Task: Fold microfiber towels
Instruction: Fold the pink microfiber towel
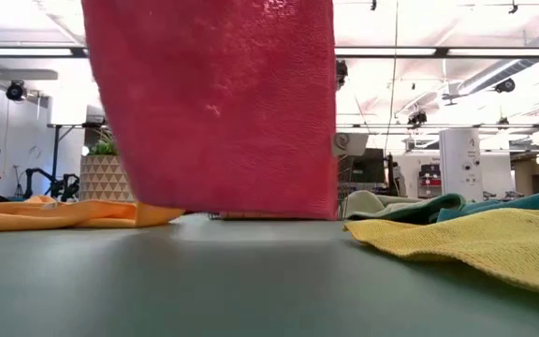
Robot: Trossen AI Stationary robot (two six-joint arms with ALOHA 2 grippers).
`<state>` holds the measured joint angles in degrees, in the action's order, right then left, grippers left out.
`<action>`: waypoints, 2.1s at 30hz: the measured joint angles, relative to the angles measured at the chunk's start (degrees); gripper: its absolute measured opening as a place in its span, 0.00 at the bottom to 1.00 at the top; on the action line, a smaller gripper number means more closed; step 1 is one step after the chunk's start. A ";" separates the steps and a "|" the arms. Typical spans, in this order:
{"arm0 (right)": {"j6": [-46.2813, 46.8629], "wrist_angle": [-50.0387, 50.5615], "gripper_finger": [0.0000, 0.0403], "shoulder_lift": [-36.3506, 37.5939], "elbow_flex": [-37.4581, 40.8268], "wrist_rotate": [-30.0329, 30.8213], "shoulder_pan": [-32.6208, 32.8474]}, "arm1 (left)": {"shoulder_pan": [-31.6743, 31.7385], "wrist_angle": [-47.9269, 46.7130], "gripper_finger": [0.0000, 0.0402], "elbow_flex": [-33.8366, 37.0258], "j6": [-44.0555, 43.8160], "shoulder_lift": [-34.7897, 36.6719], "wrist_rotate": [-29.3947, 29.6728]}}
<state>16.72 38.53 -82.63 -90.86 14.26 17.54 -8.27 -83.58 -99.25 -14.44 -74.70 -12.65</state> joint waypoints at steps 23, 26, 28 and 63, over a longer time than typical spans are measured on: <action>-3.27 0.38 0.02 -0.02 -2.48 4.93 1.33 | 0.02 -0.04 0.00 1.79 -13.68 0.16 -3.81; -5.54 0.14 0.02 -0.02 -2.46 6.86 1.31 | 0.02 -0.44 0.00 2.88 -13.67 0.17 -1.39; -6.25 -0.42 0.02 -0.02 -2.46 6.82 1.29 | 0.02 -2.64 0.00 3.11 -13.66 -0.07 -0.28; 2.46 -9.31 0.02 -24.99 -1.16 -16.82 12.43 | -29.18 40.50 0.00 41.05 -59.83 -1.02 -3.42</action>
<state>19.18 29.21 -107.62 -92.02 -2.56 29.98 -37.45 -43.08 -58.20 -74.27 -75.71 -16.07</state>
